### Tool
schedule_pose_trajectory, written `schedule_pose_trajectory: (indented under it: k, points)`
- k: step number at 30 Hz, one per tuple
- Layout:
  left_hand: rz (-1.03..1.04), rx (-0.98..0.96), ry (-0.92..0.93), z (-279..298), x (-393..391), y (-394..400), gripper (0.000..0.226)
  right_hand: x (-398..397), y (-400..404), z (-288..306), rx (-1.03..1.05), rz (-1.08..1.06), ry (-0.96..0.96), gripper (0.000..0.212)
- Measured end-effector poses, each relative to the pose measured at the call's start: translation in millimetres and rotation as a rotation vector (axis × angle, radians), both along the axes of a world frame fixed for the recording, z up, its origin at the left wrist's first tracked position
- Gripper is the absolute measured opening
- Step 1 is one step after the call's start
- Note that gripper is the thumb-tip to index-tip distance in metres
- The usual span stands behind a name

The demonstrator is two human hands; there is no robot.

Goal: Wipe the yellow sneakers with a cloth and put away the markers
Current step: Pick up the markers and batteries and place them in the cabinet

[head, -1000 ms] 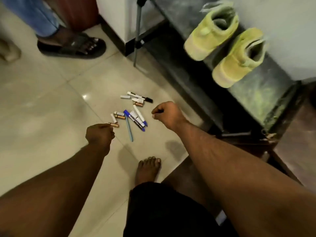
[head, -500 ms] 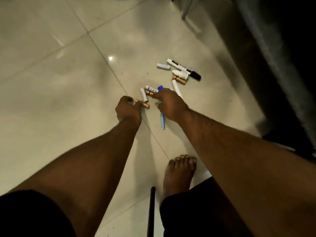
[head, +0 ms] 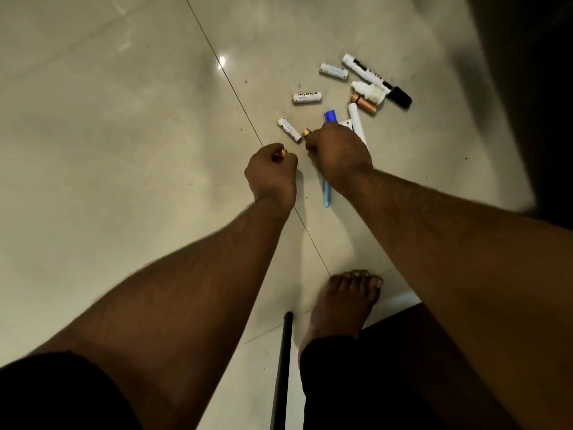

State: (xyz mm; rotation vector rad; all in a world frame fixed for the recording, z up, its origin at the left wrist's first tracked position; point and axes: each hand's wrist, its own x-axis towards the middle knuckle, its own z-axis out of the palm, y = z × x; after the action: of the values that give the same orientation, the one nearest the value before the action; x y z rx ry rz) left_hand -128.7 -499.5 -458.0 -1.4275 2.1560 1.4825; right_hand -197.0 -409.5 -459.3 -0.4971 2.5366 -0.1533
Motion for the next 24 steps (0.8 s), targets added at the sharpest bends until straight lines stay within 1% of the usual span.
schedule_pose_trajectory:
  k: [2,3,5,7,8,9,11,14,15,18,21,24]
  points:
    - [0.096,0.118,0.042,10,10,1,0.016,4,9,17,-0.093,-0.133,-0.008,0.025]
    - [0.149,0.195,0.063,22,13,3,0.016,7,15,32,-0.147,-0.191,-0.003,0.025]
    - [0.252,0.34,0.081,48,18,5,0.021,16,26,66,-0.244,-0.309,-0.011,0.022]
    - [0.277,0.51,0.068,87,18,13,0.015,26,42,108,-0.313,-0.454,-0.01,0.013]
    - [0.246,0.606,0.061,109,16,19,0.008,31,51,131,-0.342,-0.537,-0.005,0.009]
    - [0.201,0.69,0.063,128,12,26,0.01,36,59,152,-0.372,-0.622,-0.001,0.009]
    - [0.072,0.81,0.079,164,3,43,0.02,46,76,193,-0.429,-0.801,-0.006,0.016]
    - [-0.206,0.918,0.098,232,-9,76,0.018,70,108,264,-0.537,-1.019,0.023,0.02]
    - [-0.301,0.932,0.096,253,-9,86,0.018,80,118,284,-0.584,-1.086,0.033,0.02]
    - [-0.566,0.944,0.072,331,11,120,0.014,137,155,357,-0.697,-1.332,0.147,0.017]
    - [-0.703,0.922,0.101,391,45,148,0.008,202,183,416,-0.814,-1.513,0.258,0.022]
    - [-0.795,0.911,0.109,438,99,181,0.009,274,209,467,-0.974,-1.652,0.348,0.017]
